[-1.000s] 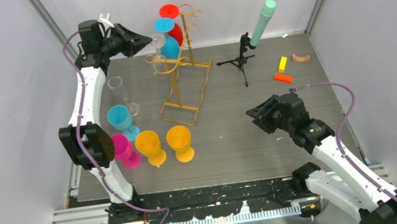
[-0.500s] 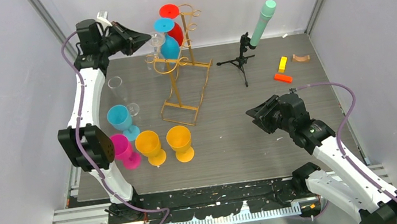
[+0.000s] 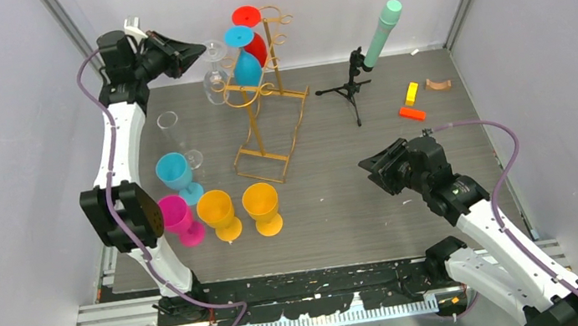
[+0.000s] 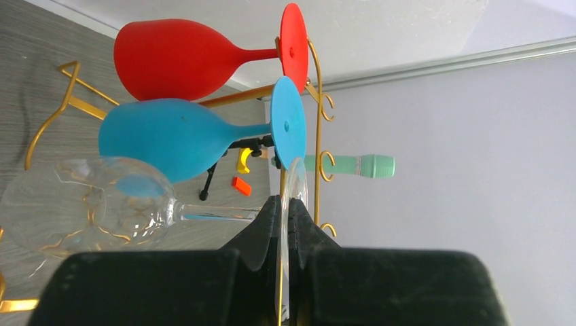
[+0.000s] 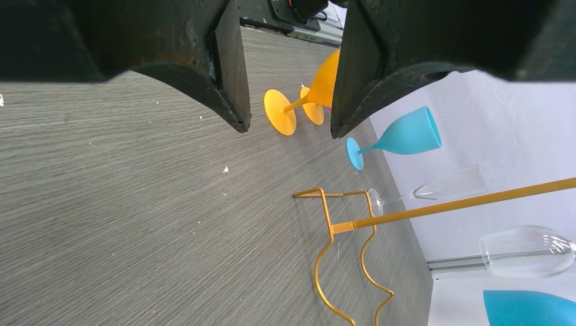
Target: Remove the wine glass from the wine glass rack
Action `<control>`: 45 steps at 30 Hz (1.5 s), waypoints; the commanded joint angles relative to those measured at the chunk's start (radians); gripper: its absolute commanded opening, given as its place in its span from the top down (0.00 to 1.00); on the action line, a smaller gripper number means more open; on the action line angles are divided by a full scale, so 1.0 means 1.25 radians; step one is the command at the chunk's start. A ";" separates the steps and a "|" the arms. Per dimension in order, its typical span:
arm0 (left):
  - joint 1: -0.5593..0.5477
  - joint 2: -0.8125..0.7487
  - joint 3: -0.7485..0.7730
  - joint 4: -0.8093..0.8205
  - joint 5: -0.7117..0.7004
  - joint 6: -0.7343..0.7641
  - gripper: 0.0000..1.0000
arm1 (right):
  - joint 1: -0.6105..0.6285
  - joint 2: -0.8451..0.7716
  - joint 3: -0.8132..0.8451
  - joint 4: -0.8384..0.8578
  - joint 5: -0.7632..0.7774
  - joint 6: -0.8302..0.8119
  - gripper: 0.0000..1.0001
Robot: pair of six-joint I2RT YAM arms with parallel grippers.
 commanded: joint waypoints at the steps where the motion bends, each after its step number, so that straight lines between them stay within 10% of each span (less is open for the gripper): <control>1: 0.028 -0.087 -0.019 0.086 0.004 -0.018 1.00 | -0.001 -0.012 0.010 0.010 0.008 -0.008 0.45; 16: 0.121 -0.380 -0.166 -0.101 0.035 0.075 1.00 | -0.001 -0.044 -0.003 0.127 -0.058 -0.076 0.34; 25: 0.121 -0.636 -0.329 -0.224 0.115 0.043 1.00 | 0.014 -0.044 -0.002 0.435 -0.197 -0.156 0.34; 45: -0.064 -0.825 -0.436 -0.234 0.128 -0.096 1.00 | 0.451 0.240 0.246 0.776 -0.227 -0.775 0.28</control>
